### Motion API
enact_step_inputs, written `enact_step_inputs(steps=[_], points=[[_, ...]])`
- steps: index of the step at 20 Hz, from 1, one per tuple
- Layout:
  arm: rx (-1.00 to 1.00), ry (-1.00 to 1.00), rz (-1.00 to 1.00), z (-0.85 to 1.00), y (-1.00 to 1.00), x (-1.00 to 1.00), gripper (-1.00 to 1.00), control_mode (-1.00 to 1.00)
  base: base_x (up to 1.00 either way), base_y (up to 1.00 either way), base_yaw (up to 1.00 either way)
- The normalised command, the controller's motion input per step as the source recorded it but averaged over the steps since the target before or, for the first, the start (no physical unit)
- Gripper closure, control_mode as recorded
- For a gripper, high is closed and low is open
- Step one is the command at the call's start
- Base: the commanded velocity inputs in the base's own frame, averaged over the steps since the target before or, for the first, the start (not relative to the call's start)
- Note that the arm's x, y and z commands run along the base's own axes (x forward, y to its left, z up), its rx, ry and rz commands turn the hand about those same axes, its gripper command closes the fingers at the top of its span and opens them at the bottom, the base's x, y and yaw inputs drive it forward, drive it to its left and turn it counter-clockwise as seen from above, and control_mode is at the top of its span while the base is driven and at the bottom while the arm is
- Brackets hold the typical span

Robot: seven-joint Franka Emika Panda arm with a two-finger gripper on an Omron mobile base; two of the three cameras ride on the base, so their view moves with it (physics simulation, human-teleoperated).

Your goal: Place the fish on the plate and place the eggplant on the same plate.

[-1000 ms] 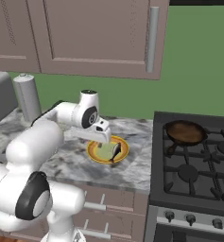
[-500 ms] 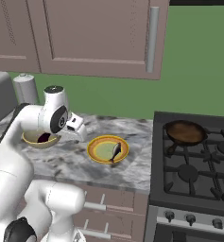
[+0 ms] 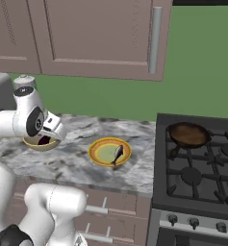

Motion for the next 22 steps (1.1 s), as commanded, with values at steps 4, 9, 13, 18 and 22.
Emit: enact_step_inputs(steps=[4, 9, 13, 18, 22], points=[[-0.01, 0.08, 0.04, 0.18, 0.61, 0.27, -1.00, -1.00, 0.00, 0.00, 0.00], [0.00, 0.04, 0.11, -0.09, 0.55, 0.37, -1.00, -1.00, 0.00, 0.00, 0.00], [-0.01, 0.00, 0.09, -0.25, 0.53, 0.35, -1.00, -1.00, 0.00, 0.00, 0.00], [-0.07, 0.01, 0.09, -0.48, 0.45, 0.39, -1.00, -1.00, 0.00, 0.00, 0.00], [-0.05, 0.06, 0.06, -0.30, 0.20, 0.38, -1.00, -1.00, 0.00, 0.00, 0.00]])
